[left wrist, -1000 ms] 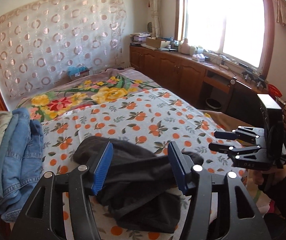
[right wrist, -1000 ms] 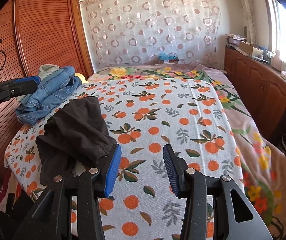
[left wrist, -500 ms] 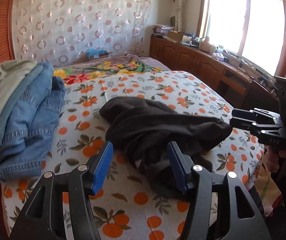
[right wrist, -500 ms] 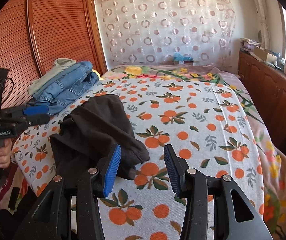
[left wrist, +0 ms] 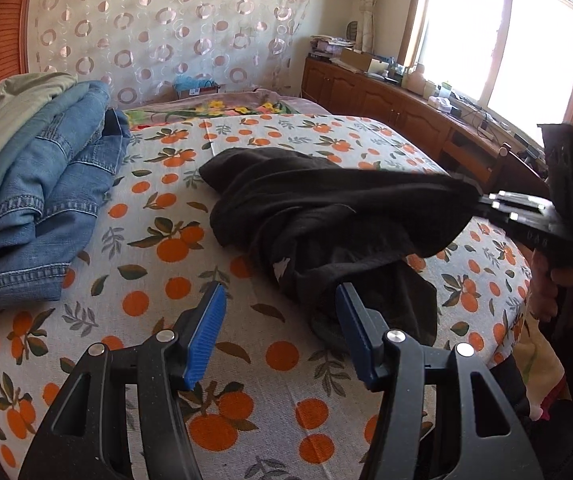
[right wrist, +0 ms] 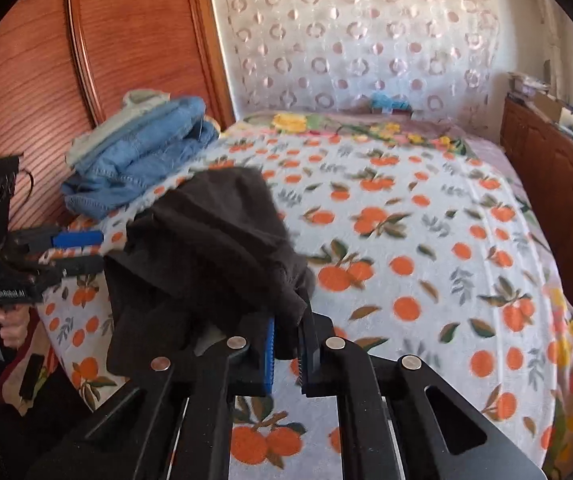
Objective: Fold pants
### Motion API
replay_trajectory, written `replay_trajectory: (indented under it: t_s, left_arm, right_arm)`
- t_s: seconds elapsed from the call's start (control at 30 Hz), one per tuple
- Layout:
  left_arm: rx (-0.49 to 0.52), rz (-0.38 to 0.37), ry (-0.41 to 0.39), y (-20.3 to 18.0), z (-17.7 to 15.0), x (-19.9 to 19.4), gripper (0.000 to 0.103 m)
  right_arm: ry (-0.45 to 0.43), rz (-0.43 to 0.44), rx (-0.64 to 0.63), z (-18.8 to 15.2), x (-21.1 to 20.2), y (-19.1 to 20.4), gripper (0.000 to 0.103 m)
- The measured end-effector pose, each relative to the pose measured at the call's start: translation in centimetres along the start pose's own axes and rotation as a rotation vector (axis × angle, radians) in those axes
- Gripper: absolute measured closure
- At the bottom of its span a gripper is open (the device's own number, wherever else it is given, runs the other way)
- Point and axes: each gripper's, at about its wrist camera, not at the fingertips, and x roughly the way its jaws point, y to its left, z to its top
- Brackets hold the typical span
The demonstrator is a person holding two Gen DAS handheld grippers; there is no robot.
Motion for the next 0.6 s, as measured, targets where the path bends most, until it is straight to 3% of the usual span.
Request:
replay_trajectory:
  t_s: [0.13,0.4,0.6]
  left_arm:
    - [0.011,-0.011,0.024,-0.6,-0.2,1.0,0.045]
    - [0.049,-0.056,0.030,-3.0,-0.1,1.5,0.045]
    - [0.053,-0.082,0.059,-4.2,-0.9,2.1,0.045]
  right_arm:
    - [-0.070,-0.103,0.066,0.0,-2.4,-3.0,0.098]
    - [-0.083,-0.312,0.203,-2.1,-4.9,-9.4,0.098]
    - [-0.027,-0.316,0.236,-4.2,-3.8,-9.9,0.098]
